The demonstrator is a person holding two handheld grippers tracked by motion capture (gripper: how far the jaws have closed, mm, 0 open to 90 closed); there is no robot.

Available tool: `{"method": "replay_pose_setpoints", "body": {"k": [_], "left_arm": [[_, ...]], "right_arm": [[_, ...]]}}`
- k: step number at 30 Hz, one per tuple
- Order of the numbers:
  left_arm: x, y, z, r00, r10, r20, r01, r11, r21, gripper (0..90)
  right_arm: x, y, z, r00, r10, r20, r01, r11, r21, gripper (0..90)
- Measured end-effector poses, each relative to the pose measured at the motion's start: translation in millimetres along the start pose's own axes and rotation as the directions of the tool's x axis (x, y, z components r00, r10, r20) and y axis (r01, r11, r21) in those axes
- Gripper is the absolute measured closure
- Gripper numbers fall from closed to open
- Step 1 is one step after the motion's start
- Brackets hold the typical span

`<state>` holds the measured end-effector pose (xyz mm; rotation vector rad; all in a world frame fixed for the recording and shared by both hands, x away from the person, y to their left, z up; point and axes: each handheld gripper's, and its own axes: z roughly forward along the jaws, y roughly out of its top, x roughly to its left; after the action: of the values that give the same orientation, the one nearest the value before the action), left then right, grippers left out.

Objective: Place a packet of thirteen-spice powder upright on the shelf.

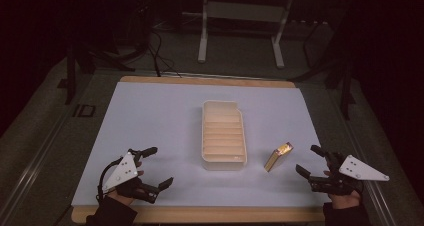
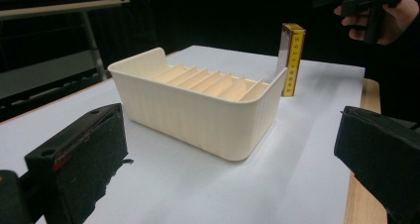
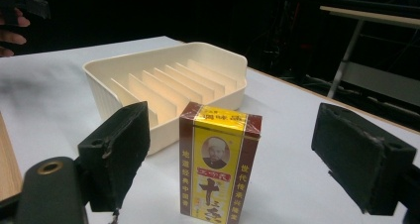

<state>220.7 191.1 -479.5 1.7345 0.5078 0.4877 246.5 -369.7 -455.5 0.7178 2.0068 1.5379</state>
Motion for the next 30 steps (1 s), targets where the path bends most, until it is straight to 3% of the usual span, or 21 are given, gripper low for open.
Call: {"method": "replay_pose_setpoints", "body": {"k": [8, 9, 11, 14, 15, 17, 21, 22, 23, 27, 30], "left_arm": [[0.1, -2.4, -2.2, 1.0000, 0.005, 0.008, -0.005, 0.9999, 0.015, 0.0], [0.4, -2.5, -2.3, 1.0000, 0.003, 0.008, -0.003, 0.9999, 0.014, 0.0], [0.6, -2.6, -2.3, 0.9999, 0.005, 0.009, -0.005, 0.9999, 0.016, 0.0], [0.4, -3.0, -1.7, 0.9999, 0.006, 0.010, -0.006, 0.9998, 0.020, 0.0], [0.3, -3.0, -1.5, 0.9999, 0.005, 0.010, -0.005, 0.9998, 0.020, 0.0], [0.4, -3.1, -1.4, 1.0000, 0.005, 0.009, -0.005, 0.9998, 0.020, 0.0], [0.4, -3.4, -1.0, 0.9999, 0.006, 0.009, -0.006, 0.9997, 0.025, 0.0], [0.2, -3.4, -0.5, 0.9999, 0.005, 0.010, -0.005, 0.9997, 0.025, 0.0], [0.2, -3.4, -0.5, 0.9999, 0.005, 0.010, -0.005, 0.9997, 0.025, 0.0], [-0.3, -3.8, 0.1, 0.9999, 0.006, 0.014, -0.006, 0.9995, 0.030, 0.0], [-0.6, -4.0, 0.2, 0.9998, 0.009, 0.015, -0.010, 0.9994, 0.034, 0.0]], "right_arm": [[-5.8, -2.0, -0.4, 0.9991, 0.022, -0.036, -0.021, 0.999, 0.024, 15.1], [-9.1, -1.1, -2.3, 0.9973, 0.027, -0.068, -0.026, 0.999, 0.020, 15.2], [-10.4, -1.2, -2.9, 0.9965, 0.029, -0.079, -0.027, 0.999, 0.021, 15.3], [-15.7, -1.5, -5.1, 0.9931, 0.021, -0.116, -0.016, 0.999, 0.042, 15.3], [-19.9, -3.8, -5.3, 0.9905, 0.031, -0.134, -0.021, 0.997, 0.077, 15.3], [-21.3, -4.7, -4.8, 0.9897, 0.028, -0.140, -0.015, 0.996, 0.091, 15.2], [-24.9, -7.0, 0.0, 0.9746, 0.025, -0.222, 0.014, 0.985, 0.171, 15.2], [-25.0, -6.5, 3.6, 0.9621, 0.017, -0.272, 0.043, 0.977, 0.211, 15.2], [-25.0, -6.5, 3.6, 0.9621, 0.017, -0.272, 0.043, 0.977, 0.211, 15.2], [-26.0, -3.1, 13.3, 0.9456, 0.005, -0.325, 0.091, 0.955, 0.281, 15.2], [-27.2, -2.1, 16.9, 0.9397, 0.005, -0.342, 0.105, 0.948, 0.302, 15.2]]}}
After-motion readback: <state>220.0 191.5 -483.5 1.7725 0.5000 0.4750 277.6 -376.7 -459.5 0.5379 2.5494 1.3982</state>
